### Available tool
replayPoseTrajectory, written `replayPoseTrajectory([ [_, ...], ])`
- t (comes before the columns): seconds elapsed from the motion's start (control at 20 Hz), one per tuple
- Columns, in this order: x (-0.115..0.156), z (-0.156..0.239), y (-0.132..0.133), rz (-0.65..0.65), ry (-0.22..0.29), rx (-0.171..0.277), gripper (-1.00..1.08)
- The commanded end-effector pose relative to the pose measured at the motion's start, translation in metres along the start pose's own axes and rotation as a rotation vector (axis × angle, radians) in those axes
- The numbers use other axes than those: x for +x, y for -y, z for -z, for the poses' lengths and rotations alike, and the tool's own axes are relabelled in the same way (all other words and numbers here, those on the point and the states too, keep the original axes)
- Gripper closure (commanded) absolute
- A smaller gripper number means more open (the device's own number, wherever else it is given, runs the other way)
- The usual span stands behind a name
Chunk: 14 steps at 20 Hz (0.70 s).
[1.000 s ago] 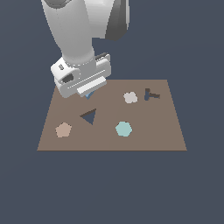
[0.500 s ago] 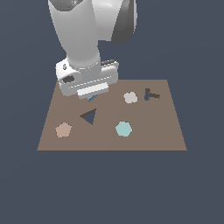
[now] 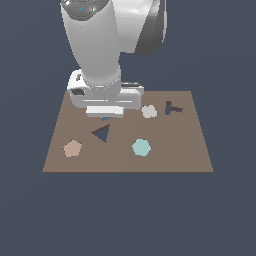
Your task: Insert a designated object into the corresponding slot on a board.
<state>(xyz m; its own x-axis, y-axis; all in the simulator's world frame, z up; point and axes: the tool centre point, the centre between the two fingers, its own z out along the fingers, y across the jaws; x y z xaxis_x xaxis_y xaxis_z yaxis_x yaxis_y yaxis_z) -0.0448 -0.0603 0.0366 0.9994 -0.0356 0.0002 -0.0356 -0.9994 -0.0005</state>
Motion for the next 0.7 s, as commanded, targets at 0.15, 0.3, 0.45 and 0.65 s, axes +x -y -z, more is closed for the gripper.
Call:
replayPoseTrajectory([
  [0.15, 0.017, 0.001, 0.005, -0.221, -0.001, 0.0, 1.08],
  [0.3, 0.027, 0.002, 0.006, -0.342, -0.001, 0.0, 1.08],
  [0.45, 0.037, 0.002, 0.006, -0.465, -0.001, 0.0, 1.08],
  [0.65, 0.049, 0.003, 0.004, -0.616, -0.001, 0.0, 1.08],
])
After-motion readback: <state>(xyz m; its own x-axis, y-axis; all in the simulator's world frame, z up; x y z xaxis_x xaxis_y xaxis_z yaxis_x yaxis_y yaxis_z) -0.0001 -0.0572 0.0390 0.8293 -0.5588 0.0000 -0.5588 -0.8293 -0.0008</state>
